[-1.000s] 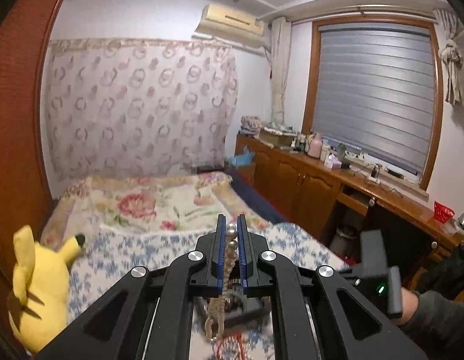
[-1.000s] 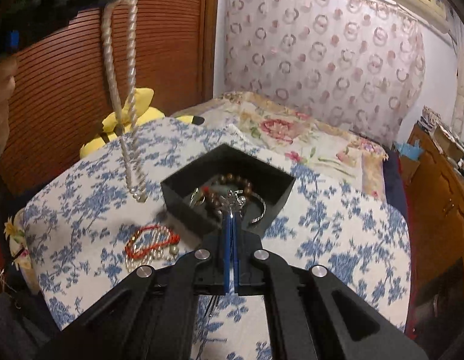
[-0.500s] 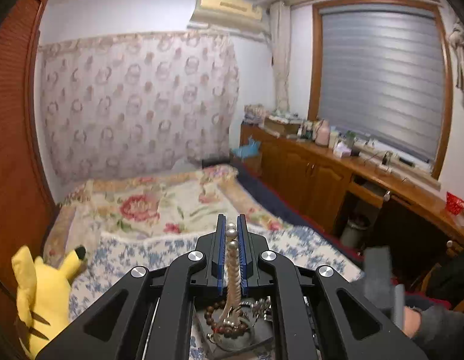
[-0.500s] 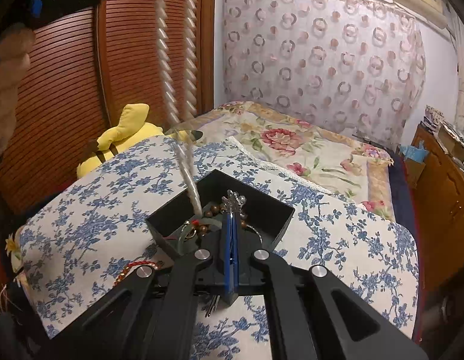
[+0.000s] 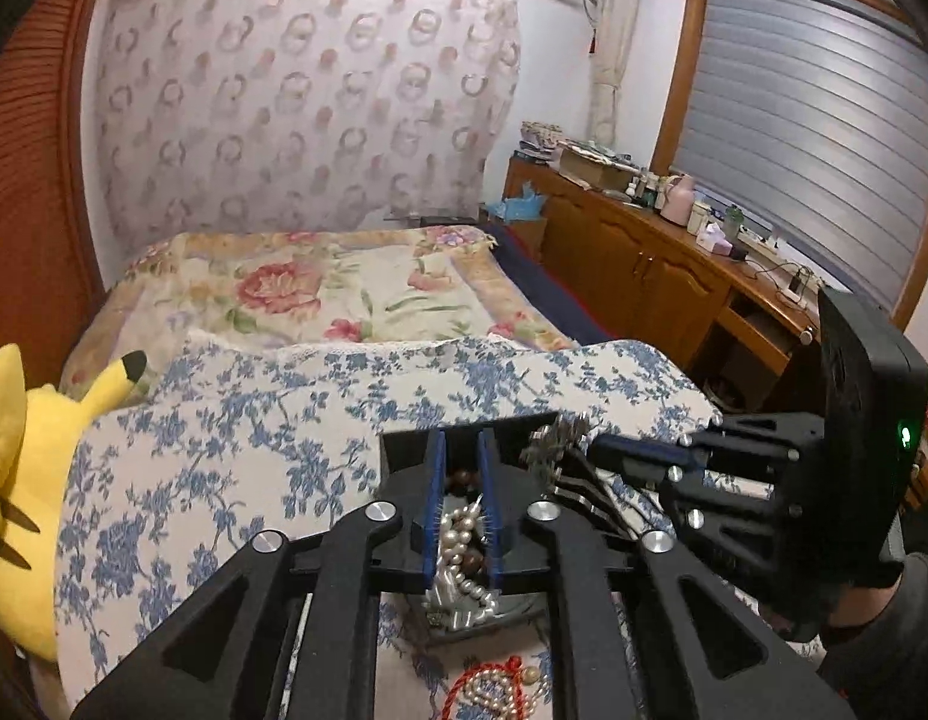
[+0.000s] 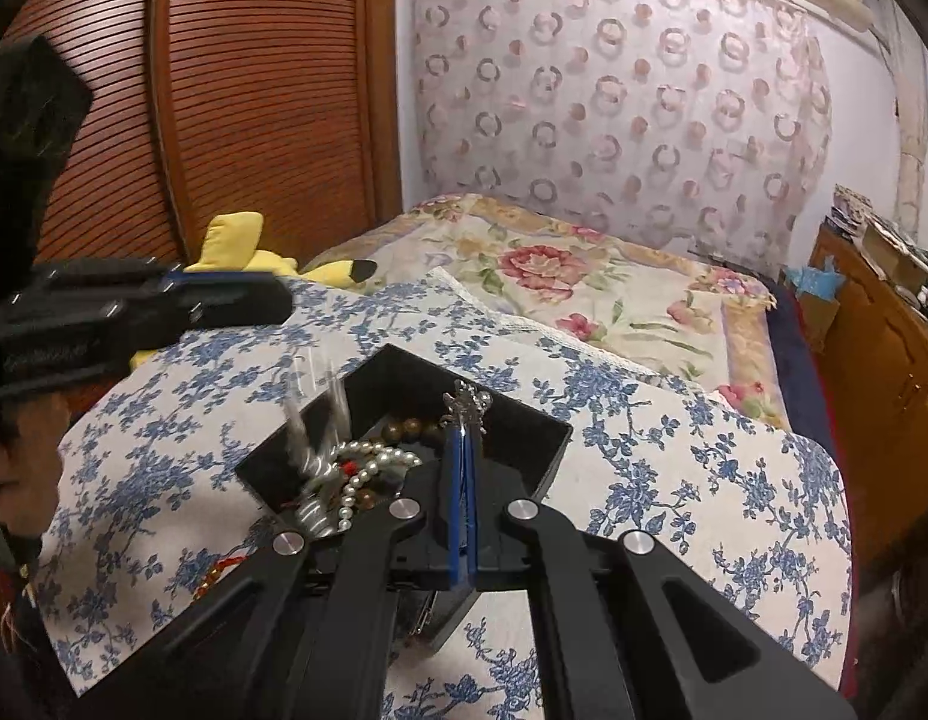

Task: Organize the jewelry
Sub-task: 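Open the left tool over the black box while the right tool releases the hairpin into it, then grasp the red bead bracelet from the cloth with the left tool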

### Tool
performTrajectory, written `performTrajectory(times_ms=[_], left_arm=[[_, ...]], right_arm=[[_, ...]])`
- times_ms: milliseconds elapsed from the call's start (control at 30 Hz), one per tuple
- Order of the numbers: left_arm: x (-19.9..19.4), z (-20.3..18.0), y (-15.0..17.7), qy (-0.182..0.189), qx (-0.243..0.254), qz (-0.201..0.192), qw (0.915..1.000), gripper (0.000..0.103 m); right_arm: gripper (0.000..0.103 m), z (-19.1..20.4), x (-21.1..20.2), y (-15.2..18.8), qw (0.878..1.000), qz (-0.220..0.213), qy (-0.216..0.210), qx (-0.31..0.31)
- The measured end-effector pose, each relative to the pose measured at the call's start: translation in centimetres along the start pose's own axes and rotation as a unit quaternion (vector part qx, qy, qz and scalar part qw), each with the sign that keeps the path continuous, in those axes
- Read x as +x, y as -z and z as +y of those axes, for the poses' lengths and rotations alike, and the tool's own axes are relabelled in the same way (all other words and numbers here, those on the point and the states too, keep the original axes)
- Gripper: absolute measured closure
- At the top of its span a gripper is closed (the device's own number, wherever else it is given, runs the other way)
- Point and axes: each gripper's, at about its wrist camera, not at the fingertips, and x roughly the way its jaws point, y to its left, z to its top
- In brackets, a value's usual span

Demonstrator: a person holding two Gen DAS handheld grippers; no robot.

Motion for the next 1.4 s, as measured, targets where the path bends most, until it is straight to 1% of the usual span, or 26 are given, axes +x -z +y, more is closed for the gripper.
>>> performTrajectory(times_ms=[67, 167, 233, 333, 367, 467, 600, 667, 800, 900, 1000, 1033, 1067, 1133, 1167, 1200, 1233, 1367, 1400], left_arm=[[-0.4, 0.1, 0.6, -0.004, -0.001, -0.003, 1.0000, 0.078], [-1.3, 0.2, 1.4, -0.007, 0.003, -0.008, 0.9999, 0.070], [-1.8, 0.2, 2.2, -0.007, 0.008, -0.010, 0.9999, 0.068], [-2.3, 0.7, 3.3, -0.006, 0.005, -0.006, 0.9999, 0.067], [-2.3, 0.8, 3.7, -0.005, 0.003, -0.003, 1.0000, 0.067], [-2.2, 1.4, 4.8, -0.012, 0.005, 0.005, 0.9999, 0.066], [-2.2, 1.6, 6.0, -0.011, 0.003, 0.014, 0.9998, 0.066], [-2.1, 1.7, 6.5, -0.010, 0.002, 0.017, 0.9998, 0.065], [-2.3, 1.6, 7.4, -0.009, 0.002, 0.020, 0.9998, 0.065], [-2.5, 1.2, 8.1, -0.006, 0.007, 0.024, 0.9997, 0.064], [-2.7, 0.9, 8.8, -0.002, 0.011, 0.030, 0.9995, 0.064], [-2.8, 0.6, 9.1, 0.001, 0.013, 0.033, 0.9994, 0.064], [-3.0, 0.5, 9.3, 0.002, 0.014, 0.035, 0.9993, 0.064], [-3.3, 0.1, 9.9, 0.008, 0.018, 0.040, 0.9990, 0.064], [-3.3, -0.1, 10.2, 0.011, 0.021, 0.043, 0.9988, 0.064], [-3.3, -0.2, 10.5, 0.013, 0.025, 0.047, 0.9985, 0.064], [-3.3, -0.5, 10.9, 0.017, 0.028, 0.053, 0.9981, 0.064], [-2.7, -1.7, 12.5, 0.030, 0.048, 0.078, 0.9953, 0.078], [-2.6, -2.0, 12.8, 0.032, 0.052, 0.082, 0.9948, 0.079]], right_arm=[[0.101, -0.1, 0.4, 0.0, 1.000, 0.003, -0.006, 0.010], [0.101, 0.0, 0.7, 0.2, 0.999, 0.006, -0.026, 0.022], [0.101, 0.2, 0.8, 0.3, 0.999, 0.007, -0.044, 0.028], [0.101, 0.3, 1.3, 0.4, 0.997, 0.015, -0.068, 0.041], [0.101, 0.3, 1.5, 0.4, 0.997, 0.018, -0.069, 0.041], [0.098, 0.2, 2.2, 0.5, 0.998, 0.029, -0.044, 0.034], [0.089, -0.4, 2.0, 0.5, 0.999, 0.026, -0.024, 0.034], [0.087, -0.7, 1.6, 0.4, 0.999, 0.020, -0.014, 0.031], [0.087, -1.4, 0.9, 0.1, 1.000, 0.010, 0.004, 0.024], [0.086, -1.6, -0.1, 0.0, 1.000, 0.005, 0.002, 0.025], [0.086, -1.1, -2.0, 0.6, 1.000, -0.005, 0.004, 0.017], [0.085, -0.8, -2.8, 0.9, 1.000, -0.008, 0.003, 0.016], [0.082, -0.5, -3.6, 1.4, 1.000, -0.012, -0.001, 0.014], [0.072, 0.2, -5.0, 2.3, 1.000, -0.016, -0.007, 0.010], [0.064, 0.6, -5.7, 2.9, 1.000, -0.019, -0.011, 0.007], [0.062, 0.9, -6.1, 3.3, 1.000, -0.020, -0.011, 0.004], [0.062, 1.4, -6.7, 4.2, 1.000, -0.018, -0.012, -0.001], [0.062, 2.5, -7.4, 7.6, 1.000, 0.005, -0.021, -0.004], [0.062, 2.7, -7.4, 8.3, 1.000, 0.011, -0.022, -0.004]])
